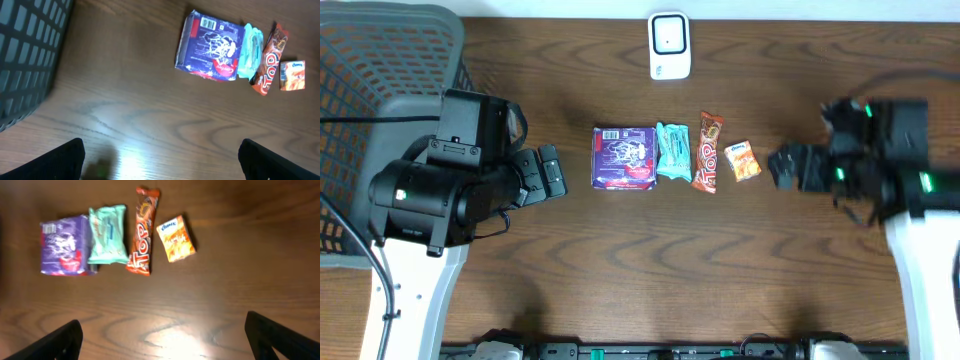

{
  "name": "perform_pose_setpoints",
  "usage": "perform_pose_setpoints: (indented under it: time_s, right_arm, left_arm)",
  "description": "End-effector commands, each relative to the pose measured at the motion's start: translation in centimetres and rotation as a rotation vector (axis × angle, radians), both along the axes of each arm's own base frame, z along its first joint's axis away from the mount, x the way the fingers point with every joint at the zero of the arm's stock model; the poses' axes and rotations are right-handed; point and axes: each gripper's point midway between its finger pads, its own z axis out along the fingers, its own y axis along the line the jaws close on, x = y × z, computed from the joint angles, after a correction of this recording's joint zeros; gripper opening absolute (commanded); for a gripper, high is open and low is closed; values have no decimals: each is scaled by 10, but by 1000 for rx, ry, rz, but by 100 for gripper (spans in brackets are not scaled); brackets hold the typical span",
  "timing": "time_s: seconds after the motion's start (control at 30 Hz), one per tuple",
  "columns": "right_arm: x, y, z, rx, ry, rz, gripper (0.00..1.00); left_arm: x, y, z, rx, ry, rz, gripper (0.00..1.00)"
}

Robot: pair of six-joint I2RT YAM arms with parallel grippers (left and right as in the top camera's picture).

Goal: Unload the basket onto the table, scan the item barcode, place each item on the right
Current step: 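Reach the right gripper to the orange tissue pack and grasp it, then lift the tissue pack and hold it over the white scanner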

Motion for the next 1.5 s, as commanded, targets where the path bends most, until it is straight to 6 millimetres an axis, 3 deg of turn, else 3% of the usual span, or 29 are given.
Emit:
perform_pose_setpoints:
  time_s: [0.0, 0.1, 0.2, 0.37, 0.53, 0.77, 0.87, 0.93, 1.1, 1.3, 1.47]
  right_arm:
    - [25, 7, -16, 29, 47, 68, 99]
    - [48, 5, -49, 15, 100, 77, 99]
    - [75, 5, -85, -6, 111, 128, 82]
    - [102, 5, -131, -32, 109, 208, 74]
    - [102, 24, -171, 66, 164, 317, 68]
    - [96, 29, -211, 95, 236, 365, 58]
    - [93, 26, -226, 83, 266, 364, 49]
    - [93, 22, -233, 59, 280, 358, 31]
    - [96, 20, -222, 47, 276, 345, 1]
    - [116, 17, -173, -9, 238, 272, 1]
    - [140, 15, -126, -241, 158, 183, 1]
  left_arm:
    - [1, 3, -1, 18, 4, -2, 98]
    - [1, 3, -1, 19, 4, -2, 98]
    - [1, 3, -1, 18, 4, -2, 98]
    - [0, 3, -1, 18, 4, -2, 98]
    - [0, 3, -1, 18, 4, -2, 98]
    - [0, 3, -1, 18, 4, -2, 98]
    - [1, 3, -1, 18, 4, -2, 98]
    - [1, 3, -1, 18, 4, -2, 98]
    - [1, 3, -1, 18, 4, -2, 98]
    - [0, 3, -1, 18, 4, -2, 98]
    - [1, 3, -1, 18, 4, -2, 98]
